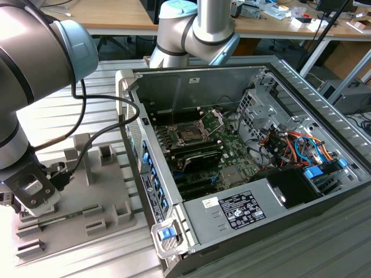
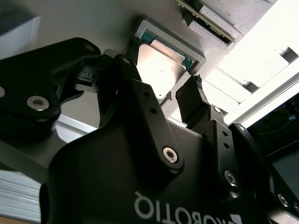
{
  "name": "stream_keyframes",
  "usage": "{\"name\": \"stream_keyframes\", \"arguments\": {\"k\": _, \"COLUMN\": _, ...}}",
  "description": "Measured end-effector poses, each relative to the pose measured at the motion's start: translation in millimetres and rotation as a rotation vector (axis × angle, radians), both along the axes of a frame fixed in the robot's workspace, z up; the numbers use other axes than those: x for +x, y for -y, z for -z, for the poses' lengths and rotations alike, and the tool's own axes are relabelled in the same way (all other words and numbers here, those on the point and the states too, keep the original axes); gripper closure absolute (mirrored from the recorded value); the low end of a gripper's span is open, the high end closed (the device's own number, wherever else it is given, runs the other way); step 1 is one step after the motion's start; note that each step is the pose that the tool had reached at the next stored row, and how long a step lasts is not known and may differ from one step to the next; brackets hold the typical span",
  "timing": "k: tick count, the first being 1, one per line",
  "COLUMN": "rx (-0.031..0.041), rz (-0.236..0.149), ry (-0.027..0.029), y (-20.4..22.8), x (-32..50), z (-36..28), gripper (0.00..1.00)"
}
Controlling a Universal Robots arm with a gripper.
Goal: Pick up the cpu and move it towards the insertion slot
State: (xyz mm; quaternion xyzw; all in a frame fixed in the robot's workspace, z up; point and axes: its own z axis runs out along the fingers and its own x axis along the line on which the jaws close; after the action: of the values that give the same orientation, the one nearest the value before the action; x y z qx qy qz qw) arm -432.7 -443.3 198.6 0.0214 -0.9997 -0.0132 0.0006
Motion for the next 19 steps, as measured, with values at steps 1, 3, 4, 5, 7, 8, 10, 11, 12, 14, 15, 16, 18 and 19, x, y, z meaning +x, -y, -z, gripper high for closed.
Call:
{"name": "stream_keyframes", "arguments": {"k": 1, "rx": 0.0, "rz": 0.0, "ry": -0.0001, "y": 0.0, "x": 0.0, "z": 0.1, "gripper": 0.4}}
{"name": "stream_keyframes", "arguments": {"k": 3, "rx": 0.0, "rz": 0.0, "ry": 0.0, "y": 0.0, "x": 0.1, "z": 0.7, "gripper": 0.4}}
{"name": "stream_keyframes", "arguments": {"k": 4, "rx": 0.0, "rz": 0.0, "ry": 0.0, "y": 0.0, "x": 0.1, "z": 0.8, "gripper": 0.4}}
{"name": "stream_keyframes", "arguments": {"k": 5, "rx": 0.0, "rz": 0.0, "ry": 0.0, "y": 0.0, "x": 0.1, "z": 1.0, "gripper": 0.4}}
{"name": "stream_keyframes", "arguments": {"k": 7, "rx": 0.0, "rz": 0.0, "ry": 0.0, "y": 0.0, "x": 0.1, "z": 1.4, "gripper": 0.4}}
{"name": "stream_keyframes", "arguments": {"k": 8, "rx": 0.0, "rz": 0.0, "ry": 0.0, "y": 0.0, "x": 0.1, "z": 1.5, "gripper": 0.4}}
{"name": "stream_keyframes", "arguments": {"k": 10, "rx": 0.0, "rz": 0.0, "ry": 0.0, "y": 0.0, "x": 0.1, "z": 1.8, "gripper": 0.4}}
{"name": "stream_keyframes", "arguments": {"k": 11, "rx": -0.0001, "rz": 0.0, "ry": 0.0, "y": 0.0, "x": 0.2, "z": 2.0, "gripper": 0.4}}
{"name": "stream_keyframes", "arguments": {"k": 12, "rx": 0.0, "rz": 0.0, "ry": 0.0, "y": 0.0, "x": 0.2, "z": 2.2, "gripper": 0.4}}
{"name": "stream_keyframes", "arguments": {"k": 14, "rx": 0.0, "rz": 0.0, "ry": 0.0, "y": 0.0, "x": 0.2, "z": 2.5, "gripper": 0.4}}
{"name": "stream_keyframes", "arguments": {"k": 15, "rx": 0.0, "rz": 0.0, "ry": -0.0001, "y": 0.0, "x": 0.2, "z": 2.6, "gripper": 0.4}}
{"name": "stream_keyframes", "arguments": {"k": 16, "rx": 0.0, "rz": 0.0, "ry": 0.0, "y": 0.0, "x": 0.3, "z": 2.8, "gripper": 0.4}}
{"name": "stream_keyframes", "arguments": {"k": 18, "rx": 0.0, "rz": 0.0, "ry": 0.0, "y": 0.0, "x": 0.3, "z": 3.1, "gripper": 0.4}}
{"name": "stream_keyframes", "arguments": {"k": 19, "rx": 0.0, "rz": 0.0, "ry": 0.0, "y": 0.0, "x": 0.3, "z": 3.2, "gripper": 0.4}}
